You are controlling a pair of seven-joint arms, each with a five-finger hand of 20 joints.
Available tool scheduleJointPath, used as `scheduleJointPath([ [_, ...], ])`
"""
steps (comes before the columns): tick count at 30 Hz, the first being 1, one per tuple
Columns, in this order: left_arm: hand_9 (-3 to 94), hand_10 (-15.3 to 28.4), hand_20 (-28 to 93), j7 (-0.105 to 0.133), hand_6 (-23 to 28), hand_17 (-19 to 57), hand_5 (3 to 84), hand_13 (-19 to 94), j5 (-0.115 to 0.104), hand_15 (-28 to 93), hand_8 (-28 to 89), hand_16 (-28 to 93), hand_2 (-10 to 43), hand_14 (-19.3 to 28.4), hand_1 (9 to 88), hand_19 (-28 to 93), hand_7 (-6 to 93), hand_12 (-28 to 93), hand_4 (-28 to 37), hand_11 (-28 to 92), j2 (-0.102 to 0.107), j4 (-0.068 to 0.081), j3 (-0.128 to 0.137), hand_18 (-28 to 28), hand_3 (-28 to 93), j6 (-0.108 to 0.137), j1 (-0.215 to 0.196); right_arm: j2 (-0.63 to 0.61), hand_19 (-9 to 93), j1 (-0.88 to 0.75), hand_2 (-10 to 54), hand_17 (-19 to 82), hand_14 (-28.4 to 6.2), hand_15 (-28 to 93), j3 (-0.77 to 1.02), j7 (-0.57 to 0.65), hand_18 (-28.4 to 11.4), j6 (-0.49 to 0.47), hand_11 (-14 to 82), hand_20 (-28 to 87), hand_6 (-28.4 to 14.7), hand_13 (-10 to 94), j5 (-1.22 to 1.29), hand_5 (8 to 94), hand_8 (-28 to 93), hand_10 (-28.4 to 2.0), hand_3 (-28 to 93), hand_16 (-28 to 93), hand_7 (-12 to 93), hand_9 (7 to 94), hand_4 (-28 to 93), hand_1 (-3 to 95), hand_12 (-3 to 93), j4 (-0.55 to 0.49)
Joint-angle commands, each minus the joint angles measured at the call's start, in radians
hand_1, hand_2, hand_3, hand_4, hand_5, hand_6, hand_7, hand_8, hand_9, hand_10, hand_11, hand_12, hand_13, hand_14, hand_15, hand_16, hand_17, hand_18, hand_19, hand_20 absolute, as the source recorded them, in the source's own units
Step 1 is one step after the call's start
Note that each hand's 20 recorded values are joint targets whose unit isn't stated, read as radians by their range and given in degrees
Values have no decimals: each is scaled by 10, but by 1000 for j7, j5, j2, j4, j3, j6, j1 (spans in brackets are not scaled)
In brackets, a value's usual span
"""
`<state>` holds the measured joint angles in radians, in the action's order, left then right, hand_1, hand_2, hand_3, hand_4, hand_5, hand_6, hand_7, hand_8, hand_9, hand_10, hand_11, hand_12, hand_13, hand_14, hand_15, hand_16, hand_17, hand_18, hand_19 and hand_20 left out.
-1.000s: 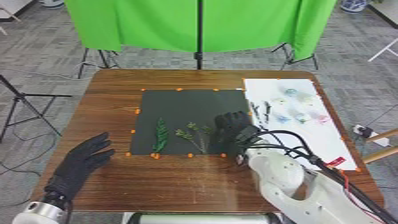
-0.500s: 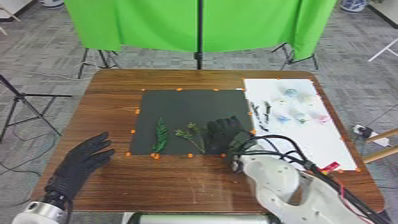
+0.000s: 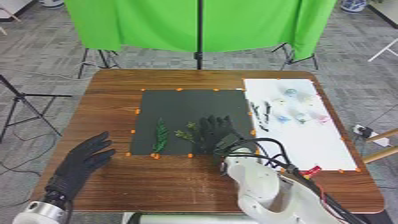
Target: Arrange flowers
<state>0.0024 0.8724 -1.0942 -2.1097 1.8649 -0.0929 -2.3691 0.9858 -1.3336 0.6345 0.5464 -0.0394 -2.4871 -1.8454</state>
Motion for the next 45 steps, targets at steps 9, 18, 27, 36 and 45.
scheduleJointPath([
  [9, 259, 114, 3, 2, 37, -88, 293, 217, 4, 368, -105, -34, -5, 152, 248, 523, 199, 151, -283, 204, -12, 3, 0, 221, 701, -4, -22, -93, 761, -20, -95, 177, -123, 771, 39, -34, -203, 119, 625, 442, -97, 356, 24, 300, -253, -168, 859, 146, 557, 309, -283, 202, 278, -28],
  [18, 261, 114, 2, 3, 37, -88, 292, 217, 4, 369, -105, -34, -5, 153, 248, 523, 201, 151, -283, 205, -15, 5, 0, 221, 702, -4, -21, -132, 728, 1, -95, 156, -117, 740, -34, -5, -200, 118, 601, 427, -97, 306, -11, 283, -252, -170, 868, 126, 555, 270, -283, 213, 266, 27],
  [27, 261, 114, 1, -5, 37, -88, 292, 218, 5, 371, -106, -34, -5, 153, 248, 524, 201, 149, -283, 207, -15, 9, -2, 221, 702, -8, -11, -118, 727, 17, -95, 140, -132, 738, -113, 12, -200, 140, 589, 419, -109, 246, -72, 243, -255, -183, 877, 109, 544, 220, -283, 215, 257, 79],
  [36, 261, 115, 0, -3, 37, -89, 292, 217, 6, 371, -106, -34, -4, 154, 248, 525, 200, 149, -283, 206, -16, 8, -1, 222, 701, -12, -15, -116, 668, 4, -95, 64, -132, 616, -92, -91, -209, 23, 421, 347, -121, 160, -77, 187, -196, -180, 880, 64, 432, 177, -283, 216, 225, 64],
  [45, 262, 114, 0, -4, 37, -89, 293, 217, 5, 370, -105, -35, -5, 152, 249, 525, 201, 150, -283, 206, -16, 8, 0, 221, 702, -17, -16, -133, 624, 12, -95, 18, -122, 527, -47, -149, -216, -131, 338, 318, -101, 158, -52, 196, -156, -160, 875, 95, 360, 194, -283, 207, 229, 27],
])
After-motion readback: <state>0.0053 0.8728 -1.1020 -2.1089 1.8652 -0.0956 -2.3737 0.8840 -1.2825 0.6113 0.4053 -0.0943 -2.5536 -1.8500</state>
